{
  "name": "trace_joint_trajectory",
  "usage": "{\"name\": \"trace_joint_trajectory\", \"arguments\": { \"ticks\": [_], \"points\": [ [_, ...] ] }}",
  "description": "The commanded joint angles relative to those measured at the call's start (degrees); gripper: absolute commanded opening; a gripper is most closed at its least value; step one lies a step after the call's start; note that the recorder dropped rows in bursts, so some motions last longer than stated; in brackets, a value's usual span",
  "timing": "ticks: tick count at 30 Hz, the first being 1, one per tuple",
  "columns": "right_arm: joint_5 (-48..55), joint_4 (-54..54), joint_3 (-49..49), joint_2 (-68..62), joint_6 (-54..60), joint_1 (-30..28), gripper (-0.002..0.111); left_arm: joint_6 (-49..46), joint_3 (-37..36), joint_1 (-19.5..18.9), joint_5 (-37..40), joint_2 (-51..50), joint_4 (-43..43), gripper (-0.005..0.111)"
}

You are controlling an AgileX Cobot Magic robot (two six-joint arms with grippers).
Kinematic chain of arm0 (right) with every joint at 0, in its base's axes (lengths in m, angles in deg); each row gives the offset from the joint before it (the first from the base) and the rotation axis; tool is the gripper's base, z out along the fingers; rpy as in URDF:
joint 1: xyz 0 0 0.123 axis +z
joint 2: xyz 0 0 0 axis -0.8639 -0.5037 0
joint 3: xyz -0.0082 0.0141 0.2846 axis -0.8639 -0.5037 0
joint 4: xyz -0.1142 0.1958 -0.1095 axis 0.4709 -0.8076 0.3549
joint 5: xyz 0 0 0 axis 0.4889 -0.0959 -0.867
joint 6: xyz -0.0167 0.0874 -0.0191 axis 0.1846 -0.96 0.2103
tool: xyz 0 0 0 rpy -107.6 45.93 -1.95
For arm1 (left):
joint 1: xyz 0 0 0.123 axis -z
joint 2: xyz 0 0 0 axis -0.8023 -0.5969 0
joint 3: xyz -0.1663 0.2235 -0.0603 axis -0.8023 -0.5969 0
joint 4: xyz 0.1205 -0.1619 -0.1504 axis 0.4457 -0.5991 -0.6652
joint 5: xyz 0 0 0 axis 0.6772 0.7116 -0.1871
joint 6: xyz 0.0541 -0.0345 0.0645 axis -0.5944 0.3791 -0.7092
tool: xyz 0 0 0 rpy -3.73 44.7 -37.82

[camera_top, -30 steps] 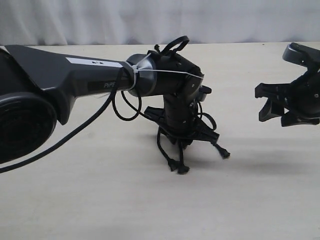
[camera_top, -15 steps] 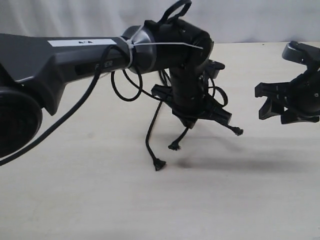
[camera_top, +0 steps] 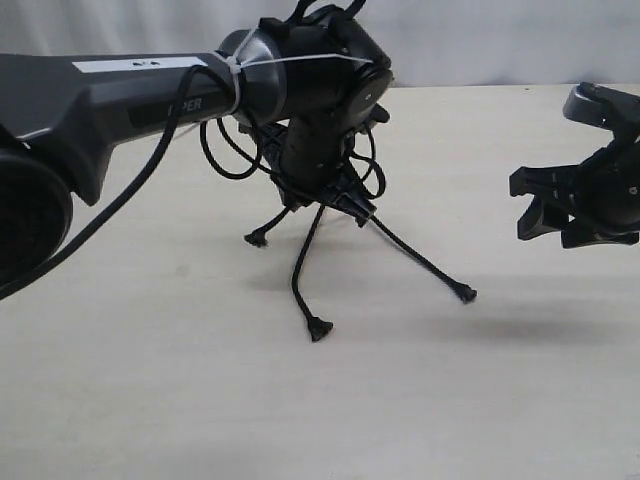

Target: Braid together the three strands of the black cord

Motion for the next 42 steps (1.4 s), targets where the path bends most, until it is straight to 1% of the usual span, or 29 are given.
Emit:
{"name": "trace_joint_trajectory", "arguments": {
  "ticks": [1, 9, 11, 15, 19, 25, 28, 34, 36, 39, 42],
  "points": [
    [0.3, 0.2, -0.2, 0.5, 0.6, -0.3, 0.05, 1.3, 0.3, -1.4, -1.2, -3.4, -1.1, 0.0],
    [0.3, 0.2, -0.2, 0.5, 1.9, -0.3, 0.05, 2.0, 0.3, -1.7, -3.9, -7.2, -9.9, 0.0],
    [0.2, 0.2, -0.2, 0.5, 2.1, -0.3, 0.05, 2.0, 0.3, -1.7, -4.0, -7.9, -10.9, 0.0],
    [-0.2, 0.2, -0.2, 0.5, 2.1, -0.3, 0.05, 2.1, 0.3, -1.7, -4.6, -8.1, -13.4, 0.0],
    [-0.8, -0.2, -0.2, 0.5, 2.1, -0.3, 0.05, 2.1, 0.5, -1.6, -5.3, -8.0, -17.5, 0.0],
    [-0.8, -0.2, -0.2, 0.5, 2.3, -0.3, 0.05, 1.7, 0.5, -1.6, -4.2, -7.3, -16.8, 0.0],
    [-0.8, -0.2, -0.2, 0.5, 2.3, -0.3, 0.05, 1.4, 0.5, -1.7, -4.1, -6.2, -15.6, 0.007],
    [-0.5, -0.2, -0.2, 0.5, 2.4, -0.1, 0.05, 0.8, 0.7, -1.7, -2.8, -4.8, -15.4, 0.035],
    [0.2, -1.4, -0.2, 0.5, 4.1, 0.0, 0.05, 0.8, 0.7, -1.8, -2.0, -4.0, -14.9, 0.037],
    [1.4, -6.0, -0.2, 0.5, 8.1, 0.0, 0.05, 0.8, 0.7, -2.3, -0.8, -1.5, -11.8, 0.038],
    [2.1, -8.9, -0.2, 0.5, 11.5, 2.8, 0.05, -1.4, 0.7, -4.1, 0.3, 2.1, -8.0, 0.038]
  ]
}}
